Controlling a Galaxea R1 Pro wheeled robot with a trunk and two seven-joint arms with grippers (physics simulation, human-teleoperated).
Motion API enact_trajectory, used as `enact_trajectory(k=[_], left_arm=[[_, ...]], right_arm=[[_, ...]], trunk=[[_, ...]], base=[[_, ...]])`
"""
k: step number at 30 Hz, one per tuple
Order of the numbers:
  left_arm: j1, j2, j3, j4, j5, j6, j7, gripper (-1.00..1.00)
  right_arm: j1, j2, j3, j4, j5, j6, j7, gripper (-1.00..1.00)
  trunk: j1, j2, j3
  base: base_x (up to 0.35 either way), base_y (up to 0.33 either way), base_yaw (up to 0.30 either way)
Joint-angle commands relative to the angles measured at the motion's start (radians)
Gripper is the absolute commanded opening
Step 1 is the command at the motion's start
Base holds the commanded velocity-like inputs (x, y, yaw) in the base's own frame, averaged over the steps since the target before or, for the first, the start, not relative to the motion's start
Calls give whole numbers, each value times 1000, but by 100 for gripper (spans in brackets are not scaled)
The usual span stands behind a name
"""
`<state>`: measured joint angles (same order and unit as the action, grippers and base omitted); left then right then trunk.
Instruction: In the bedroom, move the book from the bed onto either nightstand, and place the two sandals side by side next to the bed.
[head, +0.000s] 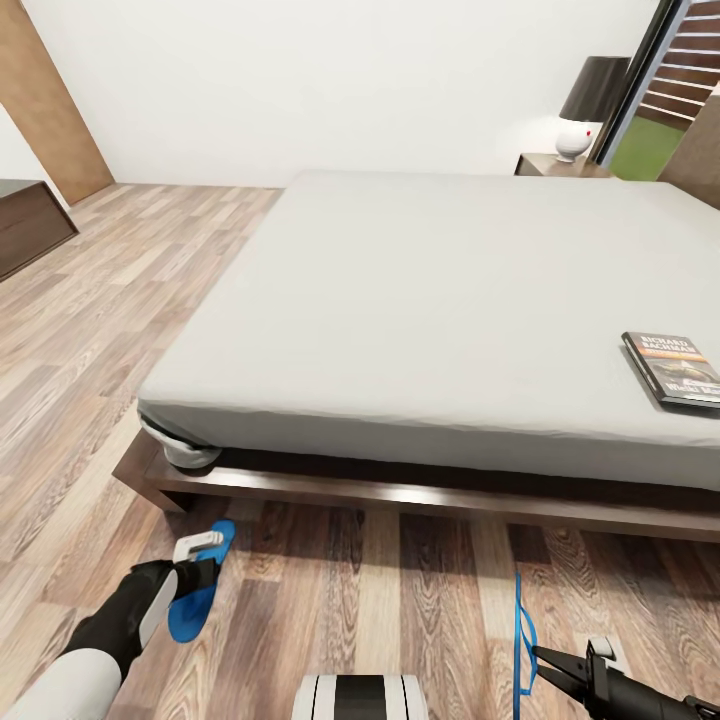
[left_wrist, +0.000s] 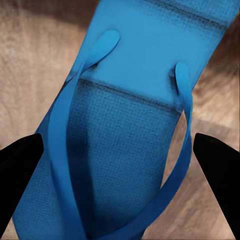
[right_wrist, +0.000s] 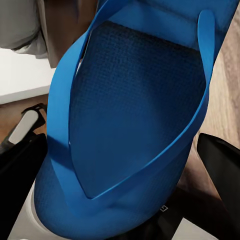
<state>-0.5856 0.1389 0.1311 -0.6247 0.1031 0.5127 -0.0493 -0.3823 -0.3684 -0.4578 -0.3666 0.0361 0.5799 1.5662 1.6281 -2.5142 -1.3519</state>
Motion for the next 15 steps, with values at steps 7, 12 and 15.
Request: enact_trajectory(k=[7,12,15], left_arm=[[-2,0,1,9,-39,7,1,-100],[-2,-1,1,10,-42,7,1,-100],[-2,-1,0,10,-44,7,0,-100]], right_arm=[[0,0,-4,0,2,11,5,-100],[0,0,-4,0,2,11,5,-100],[0,0,-4,0,2,11,5,-100]], trunk=[[0,0,-1],[1,-1,-12],[3,-2,-24]], base=[[0,0,0],[0,0,0],[0,0,0]])
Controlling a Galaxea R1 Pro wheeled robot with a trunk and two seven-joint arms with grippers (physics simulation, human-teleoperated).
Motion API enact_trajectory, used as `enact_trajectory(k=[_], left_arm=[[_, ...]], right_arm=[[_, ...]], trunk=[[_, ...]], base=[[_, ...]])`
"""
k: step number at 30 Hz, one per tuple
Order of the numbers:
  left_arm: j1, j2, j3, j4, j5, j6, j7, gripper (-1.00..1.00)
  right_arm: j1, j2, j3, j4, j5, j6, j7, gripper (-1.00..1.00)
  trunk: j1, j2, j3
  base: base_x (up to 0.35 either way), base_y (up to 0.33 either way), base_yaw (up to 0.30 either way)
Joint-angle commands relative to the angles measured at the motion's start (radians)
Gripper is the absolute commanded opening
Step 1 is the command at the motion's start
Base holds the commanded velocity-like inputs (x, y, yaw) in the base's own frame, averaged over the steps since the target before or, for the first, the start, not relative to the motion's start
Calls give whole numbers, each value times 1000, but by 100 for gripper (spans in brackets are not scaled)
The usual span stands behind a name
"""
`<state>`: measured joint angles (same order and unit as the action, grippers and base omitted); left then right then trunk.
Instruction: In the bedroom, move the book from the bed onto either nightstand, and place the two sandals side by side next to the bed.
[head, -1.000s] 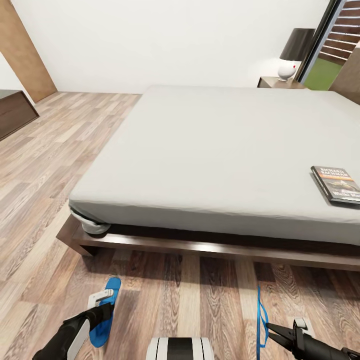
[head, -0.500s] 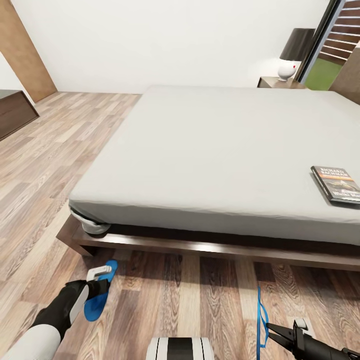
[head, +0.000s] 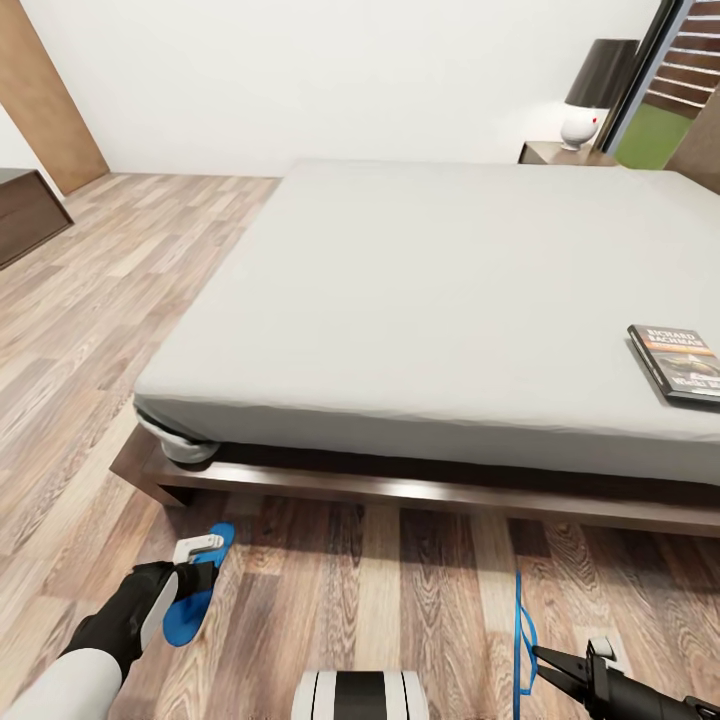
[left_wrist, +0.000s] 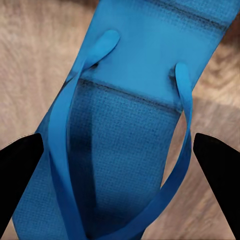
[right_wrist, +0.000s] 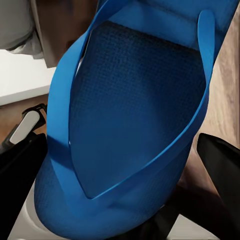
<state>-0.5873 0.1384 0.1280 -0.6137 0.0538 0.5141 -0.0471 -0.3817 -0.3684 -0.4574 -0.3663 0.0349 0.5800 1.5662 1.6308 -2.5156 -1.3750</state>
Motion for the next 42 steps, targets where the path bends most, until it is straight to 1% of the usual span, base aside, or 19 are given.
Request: enact_trajectory(k=[1,4,6,9,12,14,17,23,31,42], left_arm=[[0,-1,3,-1,5,6,-2,-100],[0,-2,1,-1,5,6,-2,-100],[0,-4,1,-1,5,6,-2,-100],[0,-5,-10,-1,5,6,-2,-100],[0,-5,-19,-1,5,6,-2,-100],[0,-5,-21,-1,5,6,-2,-100],[0,-5,-22,-1,5,6,-2,-100],[0,-5,-22,-1,6,6,-2,-100],[0,-5,-22,-1,6,6,-2,-100],[0,-5,-22,-1,6,6,-2,-100]], right_arm=[[0,0,-4,0,3,11,5,-100],[0,-2,-8,-1,3,12,5,-100],[-1,-9,-10,-1,3,12,5,-100],[-1,-39,-12,-3,3,15,5,-100],[-1,-53,-13,-8,3,21,5,-100],[0,-57,-13,-11,3,23,5,-100],[-1,-59,-13,-12,3,23,5,-100],[-1,-58,-14,-13,3,23,5,-100],[0,-58,-12,-13,3,23,5,-100],[0,-57,-11,-14,3,22,5,-100]], trunk=[[0,-1,-5],[2,-1,-16],[2,-2,-24],[4,-2,-36],[5,-3,-47],[6,-4,-55],[7,-4,-67],[7,-4,-67],[11,-6,-97],[11,-6,-97]], base=[[0,0,0],[0,0,0],[0,0,0],[0,0,0],[0,0,0],[0,0,0],[0,0,0],[0,0,0],[0,0,0],[0,0,0]])
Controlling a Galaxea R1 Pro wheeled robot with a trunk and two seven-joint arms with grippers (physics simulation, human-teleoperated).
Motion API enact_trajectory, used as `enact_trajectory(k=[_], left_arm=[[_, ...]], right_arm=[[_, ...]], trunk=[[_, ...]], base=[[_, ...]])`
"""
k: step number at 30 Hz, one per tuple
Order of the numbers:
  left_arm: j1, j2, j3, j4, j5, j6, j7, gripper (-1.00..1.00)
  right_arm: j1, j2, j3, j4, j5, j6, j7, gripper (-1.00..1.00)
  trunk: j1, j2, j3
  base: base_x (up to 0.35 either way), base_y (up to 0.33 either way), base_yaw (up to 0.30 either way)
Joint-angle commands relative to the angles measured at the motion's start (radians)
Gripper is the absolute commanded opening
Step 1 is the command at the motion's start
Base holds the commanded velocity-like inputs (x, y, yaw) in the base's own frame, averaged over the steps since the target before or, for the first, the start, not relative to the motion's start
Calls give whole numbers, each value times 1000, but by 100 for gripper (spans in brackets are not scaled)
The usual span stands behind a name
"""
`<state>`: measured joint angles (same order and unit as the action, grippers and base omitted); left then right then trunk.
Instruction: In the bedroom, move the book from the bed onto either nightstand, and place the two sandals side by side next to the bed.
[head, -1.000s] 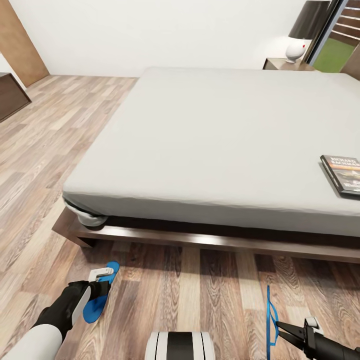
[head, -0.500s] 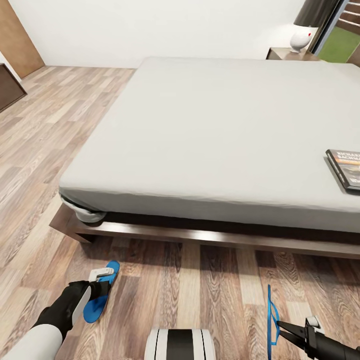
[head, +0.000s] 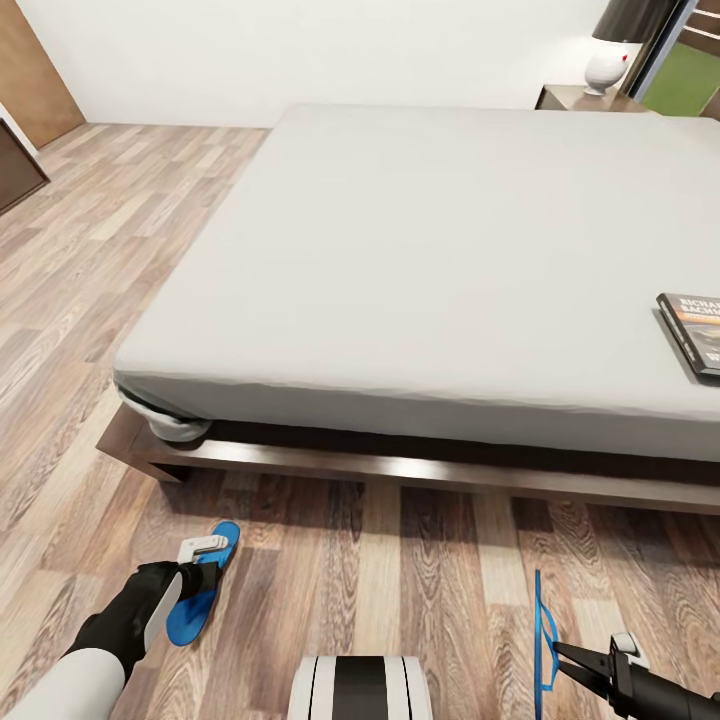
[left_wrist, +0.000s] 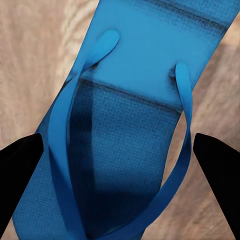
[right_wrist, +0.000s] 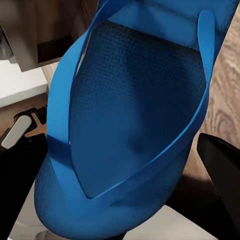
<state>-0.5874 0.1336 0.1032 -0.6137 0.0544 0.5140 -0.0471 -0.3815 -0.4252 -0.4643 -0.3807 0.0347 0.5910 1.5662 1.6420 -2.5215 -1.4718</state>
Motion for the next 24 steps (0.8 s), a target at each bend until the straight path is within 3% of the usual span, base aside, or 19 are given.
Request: enact_trajectory(k=[1,16,24], left_arm=[[0,0,3,-1,5,6,-2,-100],[0,0,4,-2,7,6,-3,-100],[0,0,6,-3,7,4,-3,-100]], right_arm=[[-1,0,-4,-1,4,9,5,-100],[-1,0,-3,-1,8,4,5,-100],[-1,0,-3,0,9,3,5,-100]], trunk=[[0,0,-1],[0,0,-1],[0,0,-1]], base=[[0,0,0],[1,1,0],[116,102,0]])
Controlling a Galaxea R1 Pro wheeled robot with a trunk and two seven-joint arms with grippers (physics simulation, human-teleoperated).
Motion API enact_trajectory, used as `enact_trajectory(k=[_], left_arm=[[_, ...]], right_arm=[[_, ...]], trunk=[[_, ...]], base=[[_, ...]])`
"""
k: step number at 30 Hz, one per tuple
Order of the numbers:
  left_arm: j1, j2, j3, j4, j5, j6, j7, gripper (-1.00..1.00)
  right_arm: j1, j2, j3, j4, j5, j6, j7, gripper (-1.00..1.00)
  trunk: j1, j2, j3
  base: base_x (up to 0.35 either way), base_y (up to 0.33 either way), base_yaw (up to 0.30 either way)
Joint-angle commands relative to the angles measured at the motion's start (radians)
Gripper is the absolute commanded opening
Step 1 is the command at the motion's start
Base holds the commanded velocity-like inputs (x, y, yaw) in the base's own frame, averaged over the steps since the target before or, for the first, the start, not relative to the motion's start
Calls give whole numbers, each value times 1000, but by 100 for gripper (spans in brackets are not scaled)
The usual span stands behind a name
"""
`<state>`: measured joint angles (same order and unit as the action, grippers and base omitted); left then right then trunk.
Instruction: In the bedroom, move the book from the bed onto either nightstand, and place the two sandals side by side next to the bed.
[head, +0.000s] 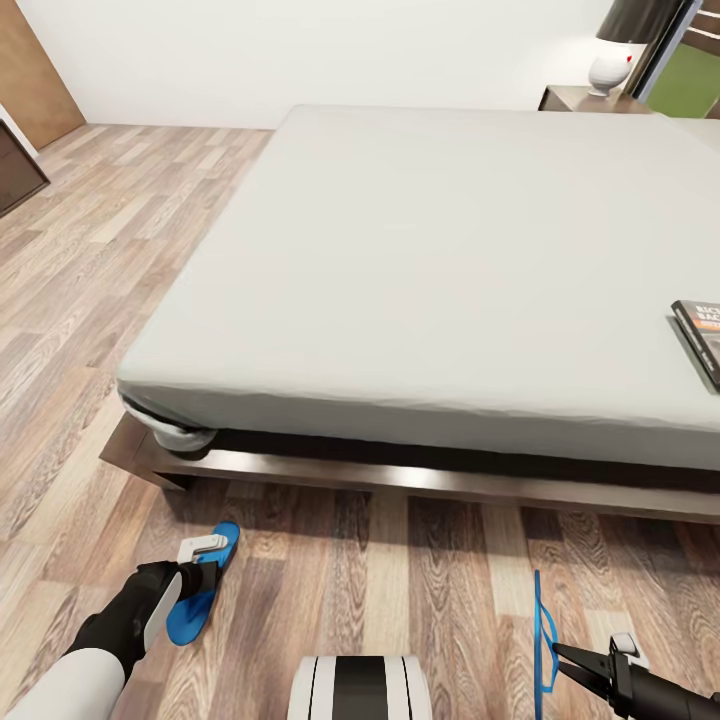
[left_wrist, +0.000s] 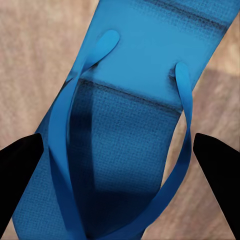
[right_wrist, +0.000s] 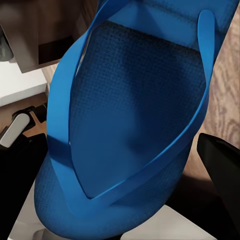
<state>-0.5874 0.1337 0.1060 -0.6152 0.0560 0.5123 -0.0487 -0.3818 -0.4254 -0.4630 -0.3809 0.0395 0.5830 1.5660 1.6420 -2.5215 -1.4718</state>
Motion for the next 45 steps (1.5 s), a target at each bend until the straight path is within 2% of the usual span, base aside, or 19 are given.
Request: enact_trajectory(k=[1,12,26,32,34,39,41,45], left_arm=[[0,0,3,-1,5,6,-2,-100],[0,0,4,-1,7,4,-2,-100],[0,0,12,-1,15,2,-2,-100],[0,-17,11,-1,22,2,-2,-100],[0,-20,17,-1,43,1,-2,-100],[0,-23,44,-1,127,-1,-1,-100],[0,-23,48,-1,141,-1,-1,-100],[0,-23,49,0,146,-2,-1,-100]], right_arm=[[-1,0,-4,0,4,11,5,-100],[0,0,-4,0,5,11,5,-100],[0,0,-4,0,5,11,5,-100],[0,0,-5,0,5,11,5,-100],[0,0,-5,0,5,11,5,-100],[0,0,-5,0,5,11,5,-100],[-1,0,-5,0,5,11,5,-100],[-1,0,-5,0,5,11,5,-100]], trunk=[[0,0,-1],[0,0,-1],[0,0,-1],[0,0,-1],[0,0,-1],[0,0,-1],[0,0,-1],[0,0,-1]], base=[[18,15,0],[-25,116,0],[-2,8,0],[0,0,0],[0,0,0],[0,0,0],[0,0,0],[0,0,0]])
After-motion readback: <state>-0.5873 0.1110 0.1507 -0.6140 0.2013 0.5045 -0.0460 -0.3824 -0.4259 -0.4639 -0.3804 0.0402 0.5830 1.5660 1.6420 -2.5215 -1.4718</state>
